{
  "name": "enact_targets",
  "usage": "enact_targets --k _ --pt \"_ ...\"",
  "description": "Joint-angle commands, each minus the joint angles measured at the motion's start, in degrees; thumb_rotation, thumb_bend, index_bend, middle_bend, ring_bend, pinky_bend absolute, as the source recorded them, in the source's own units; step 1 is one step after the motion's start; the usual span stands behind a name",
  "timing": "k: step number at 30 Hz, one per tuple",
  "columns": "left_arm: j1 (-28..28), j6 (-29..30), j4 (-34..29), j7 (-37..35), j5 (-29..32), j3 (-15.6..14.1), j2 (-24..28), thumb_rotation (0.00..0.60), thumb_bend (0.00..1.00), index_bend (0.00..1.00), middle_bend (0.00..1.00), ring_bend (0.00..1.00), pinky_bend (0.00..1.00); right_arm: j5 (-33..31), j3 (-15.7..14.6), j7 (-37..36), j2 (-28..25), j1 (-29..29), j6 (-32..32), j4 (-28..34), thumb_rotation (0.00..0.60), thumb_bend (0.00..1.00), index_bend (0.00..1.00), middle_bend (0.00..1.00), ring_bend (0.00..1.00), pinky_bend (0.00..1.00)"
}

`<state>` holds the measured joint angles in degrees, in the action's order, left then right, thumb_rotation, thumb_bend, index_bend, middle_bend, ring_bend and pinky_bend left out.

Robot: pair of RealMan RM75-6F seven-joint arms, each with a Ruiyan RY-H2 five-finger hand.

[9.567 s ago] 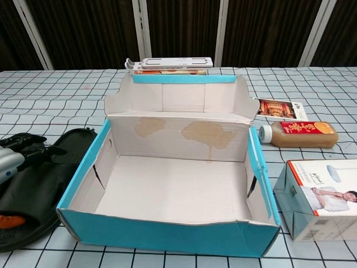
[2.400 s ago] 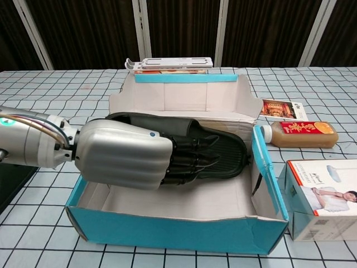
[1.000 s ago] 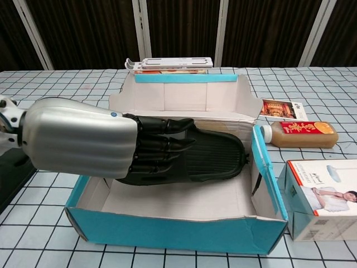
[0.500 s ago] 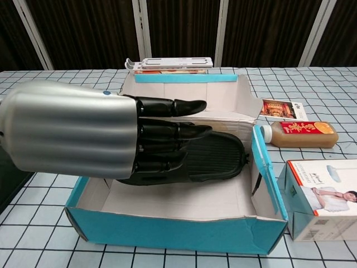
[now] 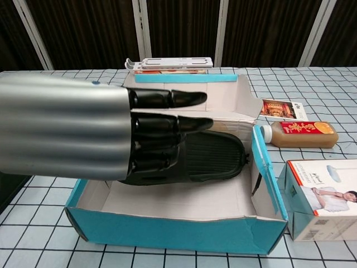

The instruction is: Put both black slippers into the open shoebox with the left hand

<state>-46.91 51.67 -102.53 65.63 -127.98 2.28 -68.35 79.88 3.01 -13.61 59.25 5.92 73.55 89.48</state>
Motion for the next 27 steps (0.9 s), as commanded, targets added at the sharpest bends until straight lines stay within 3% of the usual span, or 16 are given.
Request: enact_targets --k 1,4,9,16,19,24,27 --pt "4.58 8.7 -0.44 -4.87 2.79 -0.23 -0.09 0.6 0.17 0.26 0.26 0.04 0.08 -0.05 0.02 -0.11 -0.05 -0.07 0.09 -0.02 0.6 0.23 0.27 0.25 0.3 0.32" --pt "9.63 18.65 -0.58 -8.49 3.59 -1.19 0.65 0.6 0.17 0.26 0.26 0.04 0.08 -0.12 0.03 -0.19 -0.09 -0.13 0.14 -0.02 0.6 0.23 0.27 0.25 0.3 0.32" --pt "17.18 30.47 1.07 -11.24 5.05 -2.28 2.66 0.6 0.16 0.26 0.28 0.04 0.08 -0.17 -0.02 0.4 0.02 0.07 -0.22 0.21 0.6 0.23 0.27 0.25 0.3 0.32" --pt "28.5 40.55 3.98 -12.66 11.83 -4.92 4.87 0.6 0.15 0.24 0.27 0.04 0.08 -0.18 -0.1 1.34 -0.08 0.05 -0.12 0.94 0.6 0.23 0.27 0.25 0.3 0.32" --pt "32.46 44.27 5.41 -17.24 16.8 -4.88 3.79 0.6 0.14 0.22 0.27 0.04 0.08 -0.27 -0.11 1.42 -0.11 0.01 -0.11 1.03 0.6 0.23 0.27 0.25 0.3 0.32" --pt "35.29 42.02 4.49 -32.48 30.12 -4.44 2.05 0.6 0.13 0.2 0.25 0.04 0.08 -0.49 -0.15 1.36 -0.15 0.15 -0.58 0.99 0.6 0.23 0.27 0.25 0.3 0.32" --pt "34.96 38.86 6.48 -38.55 34.74 -3.48 1.73 0.6 0.13 0.19 0.24 0.04 0.08 -0.56 -0.13 1.5 -0.15 0.25 -0.76 1.06 0.6 0.23 0.27 0.25 0.3 0.32"
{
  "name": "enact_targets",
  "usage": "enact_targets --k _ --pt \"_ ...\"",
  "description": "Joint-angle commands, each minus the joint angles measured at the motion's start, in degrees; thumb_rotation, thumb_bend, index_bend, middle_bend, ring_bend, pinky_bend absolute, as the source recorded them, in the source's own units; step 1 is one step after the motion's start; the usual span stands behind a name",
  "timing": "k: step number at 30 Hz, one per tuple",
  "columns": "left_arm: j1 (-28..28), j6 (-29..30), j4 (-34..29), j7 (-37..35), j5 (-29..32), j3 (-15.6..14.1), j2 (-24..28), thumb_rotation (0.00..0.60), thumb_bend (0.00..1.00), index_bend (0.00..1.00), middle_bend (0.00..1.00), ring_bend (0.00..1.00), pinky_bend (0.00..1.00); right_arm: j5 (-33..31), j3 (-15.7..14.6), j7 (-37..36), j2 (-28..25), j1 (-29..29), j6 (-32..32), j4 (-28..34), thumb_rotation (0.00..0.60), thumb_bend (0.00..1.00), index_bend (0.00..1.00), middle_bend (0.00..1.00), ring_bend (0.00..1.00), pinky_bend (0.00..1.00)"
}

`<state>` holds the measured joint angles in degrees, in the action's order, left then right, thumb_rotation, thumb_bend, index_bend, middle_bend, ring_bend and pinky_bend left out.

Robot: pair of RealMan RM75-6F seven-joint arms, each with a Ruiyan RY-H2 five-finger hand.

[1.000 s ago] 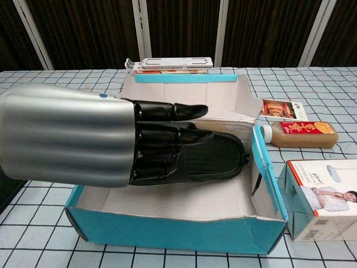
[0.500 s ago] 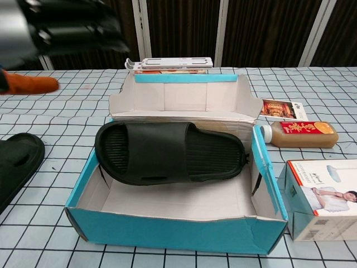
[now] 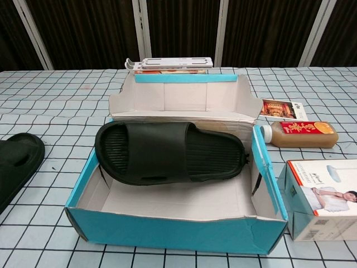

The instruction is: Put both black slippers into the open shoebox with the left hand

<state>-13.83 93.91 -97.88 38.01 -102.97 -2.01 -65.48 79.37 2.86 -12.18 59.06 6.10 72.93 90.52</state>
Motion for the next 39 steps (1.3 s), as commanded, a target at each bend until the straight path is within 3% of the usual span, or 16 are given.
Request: enact_targets --k 1,11,24,39 --pt "1.78 -4.27 2.34 -12.29 10.76 1.02 -1.42 0.6 0.13 0.19 0.24 0.04 0.08 -0.05 0.01 0.11 0.01 0.09 -0.16 0.09 0.6 0.23 0.27 0.25 0.3 0.32" --pt "0.25 -17.33 6.47 -27.04 23.79 2.87 -5.81 0.565 0.11 0.11 0.16 0.04 0.08 -0.34 -0.09 0.2 0.07 0.28 -0.82 -0.01 0.6 0.23 0.27 0.25 0.3 0.32" --pt "-2.45 -20.9 14.38 -28.58 27.08 6.55 -11.3 0.565 0.11 0.05 0.13 0.03 0.08 -0.75 -0.23 1.07 0.15 0.72 -1.85 0.25 0.6 0.23 0.27 0.25 0.3 0.32" --pt "-4.2 -23.87 17.56 -24.49 26.29 5.27 -12.87 0.565 0.11 0.03 0.14 0.03 0.08 -1.14 -0.07 1.11 0.14 0.72 -1.77 0.22 0.6 0.23 0.27 0.25 0.3 0.32"
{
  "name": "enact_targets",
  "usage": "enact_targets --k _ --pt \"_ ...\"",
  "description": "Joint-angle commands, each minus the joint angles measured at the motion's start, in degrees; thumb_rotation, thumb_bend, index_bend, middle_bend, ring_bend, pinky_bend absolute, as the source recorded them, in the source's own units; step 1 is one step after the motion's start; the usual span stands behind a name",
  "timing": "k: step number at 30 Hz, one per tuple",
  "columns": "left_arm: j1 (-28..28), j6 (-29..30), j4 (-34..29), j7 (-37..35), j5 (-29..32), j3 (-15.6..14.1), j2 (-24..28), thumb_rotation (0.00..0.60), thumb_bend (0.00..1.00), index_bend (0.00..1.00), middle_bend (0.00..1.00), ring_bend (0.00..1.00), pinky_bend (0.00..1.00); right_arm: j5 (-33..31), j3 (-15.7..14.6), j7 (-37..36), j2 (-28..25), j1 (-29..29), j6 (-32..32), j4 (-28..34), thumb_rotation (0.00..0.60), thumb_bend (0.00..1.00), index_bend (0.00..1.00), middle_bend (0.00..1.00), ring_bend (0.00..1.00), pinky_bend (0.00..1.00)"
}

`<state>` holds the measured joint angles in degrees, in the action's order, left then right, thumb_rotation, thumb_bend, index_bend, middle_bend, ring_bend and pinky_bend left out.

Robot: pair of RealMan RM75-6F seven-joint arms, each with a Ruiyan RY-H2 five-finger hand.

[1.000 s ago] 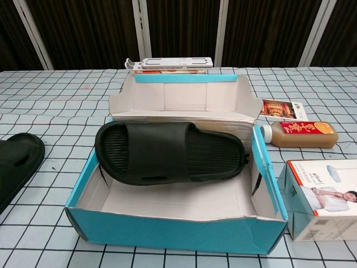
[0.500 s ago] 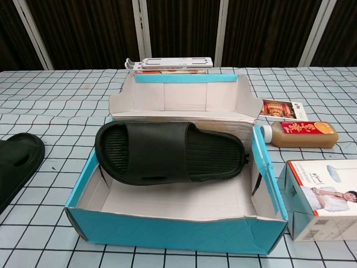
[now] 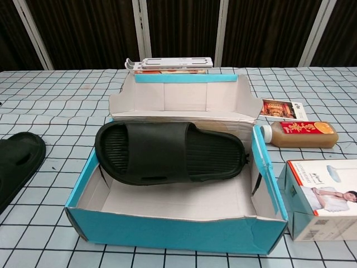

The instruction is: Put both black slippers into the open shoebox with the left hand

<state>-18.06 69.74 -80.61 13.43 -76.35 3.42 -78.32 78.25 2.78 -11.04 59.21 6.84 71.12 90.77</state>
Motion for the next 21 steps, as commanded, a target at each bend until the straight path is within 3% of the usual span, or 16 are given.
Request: enact_targets --k 1,21 --pt "0.06 0.39 0.43 0.31 -0.44 -0.22 0.01 0.565 0.11 0.03 0.15 0.03 0.08 -0.02 0.02 -0.04 0.01 -0.02 0.05 -0.04 0.6 0.23 0.27 0.25 0.3 0.32" --pt "-2.31 -4.38 1.79 6.25 3.06 0.04 -1.79 0.562 0.11 0.03 0.15 0.03 0.08 -0.34 -0.06 0.72 0.16 0.24 -0.51 0.12 0.6 0.23 0.27 0.25 0.3 0.32"
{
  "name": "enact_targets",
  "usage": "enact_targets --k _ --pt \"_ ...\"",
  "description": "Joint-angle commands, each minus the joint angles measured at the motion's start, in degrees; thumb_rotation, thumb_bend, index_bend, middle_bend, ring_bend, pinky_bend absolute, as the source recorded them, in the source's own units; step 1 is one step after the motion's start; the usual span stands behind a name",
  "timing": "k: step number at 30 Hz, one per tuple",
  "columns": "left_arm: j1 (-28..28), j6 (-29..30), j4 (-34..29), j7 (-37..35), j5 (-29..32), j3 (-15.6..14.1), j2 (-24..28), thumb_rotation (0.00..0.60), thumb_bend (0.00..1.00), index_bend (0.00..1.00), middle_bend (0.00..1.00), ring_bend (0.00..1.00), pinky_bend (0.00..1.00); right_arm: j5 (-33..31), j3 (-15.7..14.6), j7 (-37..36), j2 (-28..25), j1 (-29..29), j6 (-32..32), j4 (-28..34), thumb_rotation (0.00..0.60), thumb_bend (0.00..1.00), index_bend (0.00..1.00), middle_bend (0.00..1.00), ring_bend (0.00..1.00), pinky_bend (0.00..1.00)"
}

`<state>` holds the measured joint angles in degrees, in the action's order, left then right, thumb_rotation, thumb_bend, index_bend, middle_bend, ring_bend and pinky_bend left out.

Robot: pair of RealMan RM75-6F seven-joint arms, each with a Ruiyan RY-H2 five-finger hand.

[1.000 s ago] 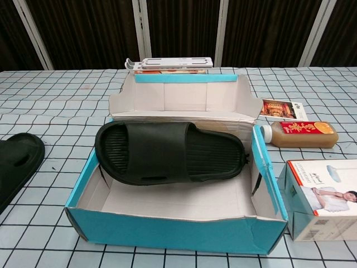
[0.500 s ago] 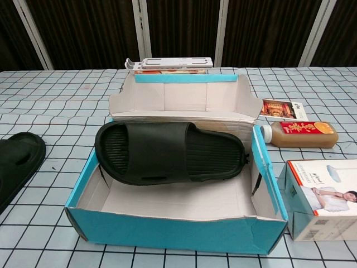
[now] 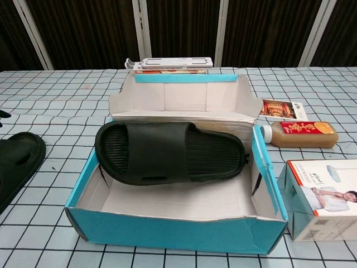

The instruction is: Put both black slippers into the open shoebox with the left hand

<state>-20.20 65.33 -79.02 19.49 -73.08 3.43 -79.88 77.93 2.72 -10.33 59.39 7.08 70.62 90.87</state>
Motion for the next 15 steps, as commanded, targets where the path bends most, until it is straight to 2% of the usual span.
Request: enact_targets --k 1,9,15 --pt "-0.3 0.1 0.3 0.28 -0.36 0.06 -0.38 0.563 0.11 0.03 0.15 0.03 0.08 -0.02 -0.01 0.03 -0.04 0.0 -0.03 0.05 0.6 0.23 0.27 0.25 0.3 0.32" --pt "-0.73 0.31 1.38 2.04 -0.54 -0.13 -1.51 0.577 0.12 0.16 0.2 0.03 0.08 -0.04 -0.01 -0.17 -0.11 -0.09 0.11 0.08 0.6 0.23 0.27 0.25 0.3 0.32" --pt "-0.86 0.24 2.55 4.14 0.14 -0.3 -2.61 0.576 0.12 0.17 0.21 0.03 0.08 0.08 -0.07 -0.23 -0.11 0.01 -0.08 0.02 0.6 0.23 0.27 0.25 0.3 0.32"
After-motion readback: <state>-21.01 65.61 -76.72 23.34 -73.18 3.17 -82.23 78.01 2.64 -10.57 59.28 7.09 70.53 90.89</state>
